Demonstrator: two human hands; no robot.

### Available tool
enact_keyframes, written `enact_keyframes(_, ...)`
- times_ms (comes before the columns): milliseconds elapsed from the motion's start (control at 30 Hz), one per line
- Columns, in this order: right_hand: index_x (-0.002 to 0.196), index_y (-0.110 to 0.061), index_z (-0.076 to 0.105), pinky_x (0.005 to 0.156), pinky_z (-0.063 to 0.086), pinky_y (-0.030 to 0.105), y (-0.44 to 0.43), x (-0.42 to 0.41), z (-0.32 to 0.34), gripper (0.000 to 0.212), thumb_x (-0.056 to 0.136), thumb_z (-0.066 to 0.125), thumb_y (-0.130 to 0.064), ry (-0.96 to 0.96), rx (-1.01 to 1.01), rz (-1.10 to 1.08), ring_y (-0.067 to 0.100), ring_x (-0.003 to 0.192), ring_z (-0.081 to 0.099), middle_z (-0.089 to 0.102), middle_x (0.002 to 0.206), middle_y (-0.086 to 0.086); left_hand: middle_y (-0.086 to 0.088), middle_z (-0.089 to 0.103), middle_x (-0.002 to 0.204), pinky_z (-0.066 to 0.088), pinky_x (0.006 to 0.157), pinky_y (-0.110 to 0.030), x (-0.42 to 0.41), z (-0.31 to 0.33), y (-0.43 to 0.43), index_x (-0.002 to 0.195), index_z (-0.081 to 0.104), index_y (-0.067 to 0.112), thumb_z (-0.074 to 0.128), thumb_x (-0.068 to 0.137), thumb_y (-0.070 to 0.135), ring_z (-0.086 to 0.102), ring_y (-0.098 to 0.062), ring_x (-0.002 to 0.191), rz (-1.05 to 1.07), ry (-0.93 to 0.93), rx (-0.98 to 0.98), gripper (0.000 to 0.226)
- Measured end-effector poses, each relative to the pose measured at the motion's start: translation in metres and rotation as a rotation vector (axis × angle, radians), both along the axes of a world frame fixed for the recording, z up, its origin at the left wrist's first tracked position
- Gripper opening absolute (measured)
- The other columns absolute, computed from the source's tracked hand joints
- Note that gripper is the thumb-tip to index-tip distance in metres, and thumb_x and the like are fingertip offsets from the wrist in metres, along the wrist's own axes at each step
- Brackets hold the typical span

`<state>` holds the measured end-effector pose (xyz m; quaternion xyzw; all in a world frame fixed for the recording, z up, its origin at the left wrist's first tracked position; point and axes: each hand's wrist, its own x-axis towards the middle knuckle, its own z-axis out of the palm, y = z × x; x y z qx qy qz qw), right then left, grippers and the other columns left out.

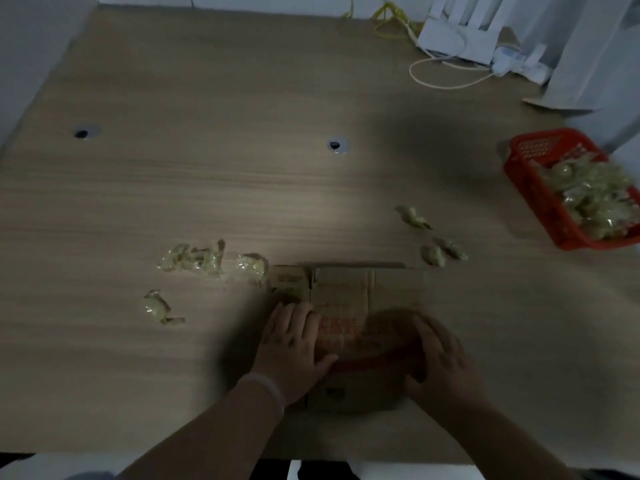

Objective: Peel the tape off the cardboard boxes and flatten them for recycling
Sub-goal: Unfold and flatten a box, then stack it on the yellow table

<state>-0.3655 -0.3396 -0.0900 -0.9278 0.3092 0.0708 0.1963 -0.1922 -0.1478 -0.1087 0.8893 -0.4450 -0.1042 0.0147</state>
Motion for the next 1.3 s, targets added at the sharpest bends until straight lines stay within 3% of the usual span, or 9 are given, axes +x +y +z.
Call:
enact_keyframes(100,0.144,-0.013,0.042,0.111,0.029,0.051,0.001,0.026,-0.009,0.086,0.065,0.065,-0.037,-0.122,-0.135,0.244,0.034,0.141,0.030,0.032,0.153,0.013,-0.010,0.027,0.156,0.023,0.114,-0.053,0.007,-0.012,-0.003,0.143,0.042,0.018,0.044,0.079,0.067,0.031,-0.029,0.139,-0.059,0.012,-0.053,0.080)
enact_keyframes(233,0.152,-0.030,0.020,0.117,0.016,0.051,0.001,0.052,-0.029,0.085,0.080,0.046,-0.067,0.014,-0.198,0.218,0.028,0.148,0.010,0.011,0.161,0.006,-0.010,0.017,0.159,0.020,0.113,-0.056,0.011,-0.022,-0.008,0.149,0.032,0.023,0.049,0.075,0.067,0.013,-0.027,0.147,-0.101,0.030,-0.098,0.088)
enact_keyframes(467,0.151,-0.027,0.027,0.116,0.017,0.053,-0.004,0.052,-0.050,0.083,0.082,0.042,-0.070,-0.058,-0.218,0.227,0.026,0.147,0.015,0.020,0.159,0.006,-0.009,0.022,0.157,0.019,0.114,-0.055,0.015,-0.035,-0.010,0.148,0.032,0.030,0.051,0.072,0.069,0.019,-0.026,0.145,-0.076,0.007,-0.152,0.087)
enact_keyframes(567,0.147,-0.017,0.037,0.114,0.023,0.054,-0.006,0.049,-0.048,0.076,0.086,0.046,-0.062,-0.137,-0.176,0.212,0.027,0.146,0.021,0.028,0.156,0.008,-0.009,0.026,0.156,0.021,0.114,-0.054,0.017,-0.032,-0.009,0.146,0.037,0.028,0.048,0.079,0.067,0.022,-0.026,0.145,-0.086,-0.010,-0.166,0.079)
enact_keyframes(700,0.137,-0.006,0.050,0.107,0.035,0.056,-0.007,0.035,-0.044,0.064,0.091,0.046,-0.051,-0.216,-0.162,0.171,0.032,0.138,0.036,0.042,0.147,0.016,-0.011,0.048,0.138,0.031,0.108,-0.051,0.010,-0.026,-0.002,0.137,0.052,0.025,0.047,0.083,0.064,0.041,-0.032,0.130,-0.046,-0.045,-0.161,0.067)
enact_keyframes(800,0.146,-0.008,0.038,0.112,0.030,0.053,0.001,0.015,-0.042,0.070,0.094,0.036,-0.055,-0.116,-0.193,0.176,0.032,0.143,0.027,0.031,0.153,0.017,-0.011,0.050,0.139,0.031,0.108,-0.049,0.001,-0.022,0.002,0.135,0.054,0.021,0.043,0.084,0.059,0.038,-0.029,0.129,0.005,-0.033,-0.140,0.064)
enact_keyframes(900,0.152,-0.012,0.019,0.117,0.015,0.045,0.008,0.002,-0.042,0.086,0.089,0.027,-0.069,0.018,-0.184,0.195,0.026,0.148,0.009,0.013,0.160,0.012,-0.011,0.031,0.153,0.023,0.112,-0.051,-0.002,-0.022,0.009,0.144,0.040,0.018,0.041,0.085,0.063,0.025,-0.029,0.142,-0.076,-0.005,-0.096,0.075)
enact_keyframes(1167,0.154,-0.017,0.004,0.118,0.007,0.042,0.008,0.005,-0.045,0.091,0.086,0.021,-0.076,0.099,-0.159,0.187,0.023,0.149,-0.002,-0.002,0.162,0.009,-0.009,0.008,0.160,0.011,0.116,-0.048,0.002,-0.025,0.009,0.152,0.018,0.023,0.037,0.078,0.077,0.007,-0.026,0.147,-0.093,0.059,0.002,0.093)
enact_keyframes(1300,0.152,-0.020,-0.007,0.120,-0.006,0.033,-0.002,-0.001,-0.039,0.090,0.086,0.021,-0.074,0.071,-0.071,0.219,0.013,0.146,-0.019,-0.016,0.160,0.000,0.003,-0.003,0.159,0.000,0.120,-0.035,0.015,-0.017,0.018,0.150,0.010,0.028,0.045,0.088,0.057,0.000,-0.019,0.148,-0.142,0.179,-0.069,0.076)
